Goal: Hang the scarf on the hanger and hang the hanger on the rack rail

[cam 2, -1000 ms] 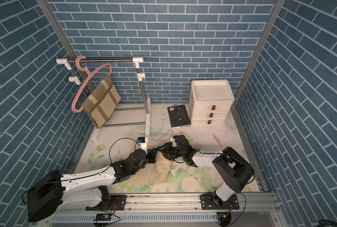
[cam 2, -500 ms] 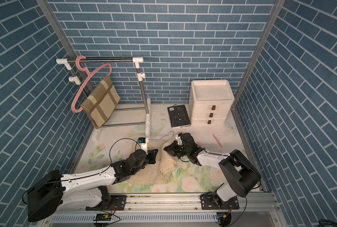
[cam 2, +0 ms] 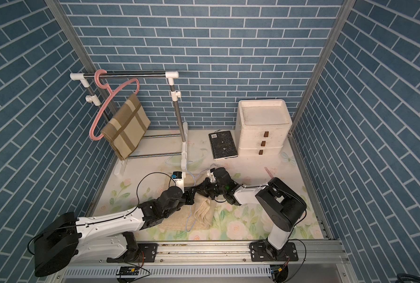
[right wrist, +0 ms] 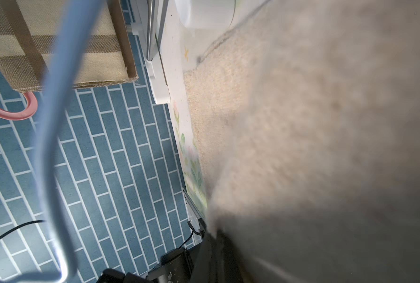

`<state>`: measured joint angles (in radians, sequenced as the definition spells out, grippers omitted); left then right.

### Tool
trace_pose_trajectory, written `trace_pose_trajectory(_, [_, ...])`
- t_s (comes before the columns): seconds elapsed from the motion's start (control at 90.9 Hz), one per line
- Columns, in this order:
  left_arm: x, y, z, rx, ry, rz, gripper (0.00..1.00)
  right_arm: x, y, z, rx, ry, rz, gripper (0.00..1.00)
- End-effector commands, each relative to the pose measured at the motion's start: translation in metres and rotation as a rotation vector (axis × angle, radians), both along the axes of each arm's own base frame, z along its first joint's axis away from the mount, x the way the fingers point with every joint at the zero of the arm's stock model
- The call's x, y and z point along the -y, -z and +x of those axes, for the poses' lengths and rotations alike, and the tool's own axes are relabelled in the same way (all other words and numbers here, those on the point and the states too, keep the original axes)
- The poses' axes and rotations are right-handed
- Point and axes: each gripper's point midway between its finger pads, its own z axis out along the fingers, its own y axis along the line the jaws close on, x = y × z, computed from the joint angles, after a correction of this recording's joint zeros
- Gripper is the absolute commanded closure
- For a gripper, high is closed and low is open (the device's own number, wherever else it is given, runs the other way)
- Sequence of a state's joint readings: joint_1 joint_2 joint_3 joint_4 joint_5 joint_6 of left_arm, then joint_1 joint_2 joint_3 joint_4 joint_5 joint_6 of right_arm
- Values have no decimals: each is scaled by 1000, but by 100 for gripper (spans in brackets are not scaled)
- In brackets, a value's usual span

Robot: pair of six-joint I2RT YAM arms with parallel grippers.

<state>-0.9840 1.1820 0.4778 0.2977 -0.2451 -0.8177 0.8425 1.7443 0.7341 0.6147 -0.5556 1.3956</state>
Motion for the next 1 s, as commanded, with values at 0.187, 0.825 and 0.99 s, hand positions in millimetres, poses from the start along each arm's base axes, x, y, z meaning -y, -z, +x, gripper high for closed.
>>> trace_pose_trajectory(0.187, [-3, -10, -1, 24, -1, -20, 100, -19, -16, -1, 23, -1, 62, 94])
trace_pose_trajectory(0.825, [-2, -8, 0, 14, -7, -8, 100, 56, -74, 38, 180, 150, 27, 47])
trace_pose_trajectory(0.99, [-2, -8, 0, 14, -7, -5, 100, 40, -73, 46, 145, 139, 45, 40])
